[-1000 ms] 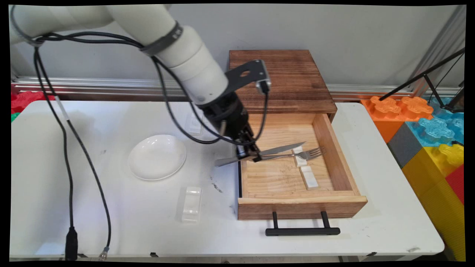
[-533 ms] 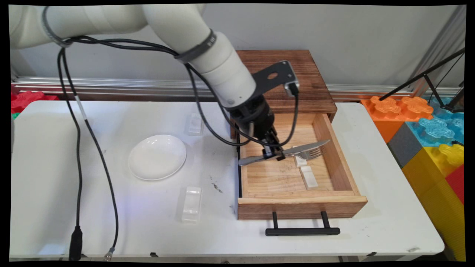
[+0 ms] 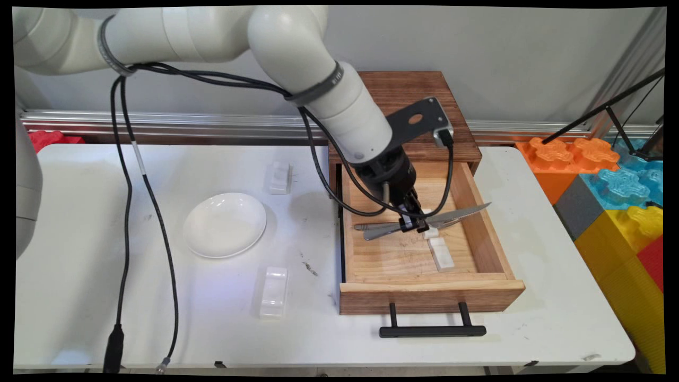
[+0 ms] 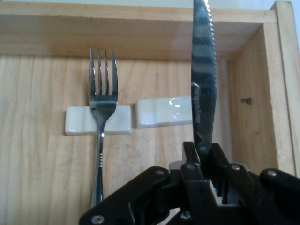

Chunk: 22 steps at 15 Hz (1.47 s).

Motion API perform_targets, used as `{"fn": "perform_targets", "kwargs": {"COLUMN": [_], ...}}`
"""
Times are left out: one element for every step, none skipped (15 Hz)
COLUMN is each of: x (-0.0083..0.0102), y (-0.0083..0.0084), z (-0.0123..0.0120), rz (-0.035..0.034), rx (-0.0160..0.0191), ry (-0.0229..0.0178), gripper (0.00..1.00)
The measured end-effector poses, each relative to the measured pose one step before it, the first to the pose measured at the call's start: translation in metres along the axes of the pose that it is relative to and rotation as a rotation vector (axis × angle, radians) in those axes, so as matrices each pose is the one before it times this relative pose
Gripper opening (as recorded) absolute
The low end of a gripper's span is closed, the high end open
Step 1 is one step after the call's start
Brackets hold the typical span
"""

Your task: Place the picked object into the drawer

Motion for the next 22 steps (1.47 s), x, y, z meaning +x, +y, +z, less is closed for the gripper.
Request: {"fn": "perform_targets", "kwargs": {"x": [-0.00063, -0.0009, -0.00097, -0.0012, -0.00147, -0.00163, -0.00216, -0.00237, -0.00219, -0.00145, -0.00231, -0.00256, -0.00245, -0.00237, -0.00186, -0.00218, -0.00207, -0.00143, -0.00141, -0.00153, -0.0013, -0.00113], "y": [-0.00035, -0.00022, -0.00014, -0.00016, -0.00024, 0.00007, 0.00009, 0.00022, 0.00024, 0.00015, 0.0003, 0.00026, 0.00015, 0.00019, 0.00012, 0.00013, 0.00011, -0.00001, -0.00019, -0.00043, -0.00055, -0.00058], "z": [0.0044, 0.00442, 0.00358, 0.00428, 0.00469, 0.00393, 0.00438, 0.00419, 0.00339, 0.00217, 0.0032, 0.00354, 0.00348, 0.00344, 0.00309, 0.00362, 0.00347, 0.00306, 0.00281, 0.00315, 0.00294, 0.00273], "rz": [0.00012, 0.00049, 0.00022, 0.00059, 0.00017, -0.00017, -0.00001, 0.00006, 0.00028, -0.00036, -0.00068, -0.00113, -0.00089, -0.00127, -0.00081, -0.00144, -0.00127, -0.00078, -0.00074, -0.00157, -0.00178, -0.0021], "rx": [0.00081, 0.00049, 0.0003, 0.00067, 0.0007, 0.00004, -0.00021, -0.0005, -0.00066, -0.00035, -0.0008, -0.00081, -0.0006, -0.00083, -0.00094, -0.00094, -0.00079, -0.00063, -0.00022, 0.00042, 0.00076, 0.00084], "ry": [-0.00099, -0.00113, -0.00114, -0.00027, -0.00008, -0.00068, -0.00122, -0.00193, -0.00164, -0.00124, -0.00221, -0.00235, -0.00182, -0.00108, -0.00072, -0.00121, -0.00071, -0.00042, -0.00024, -0.00004, 0.00037, 0.00065], "gripper": [0.0, 0.0, 0.0, 0.0, 0.0, 0.0, 0.0, 0.0, 0.0, 0.0, 0.0, 0.0, 0.0, 0.0, 0.0, 0.0, 0.0, 0.0, 0.0, 0.0, 0.0, 0.0]}}
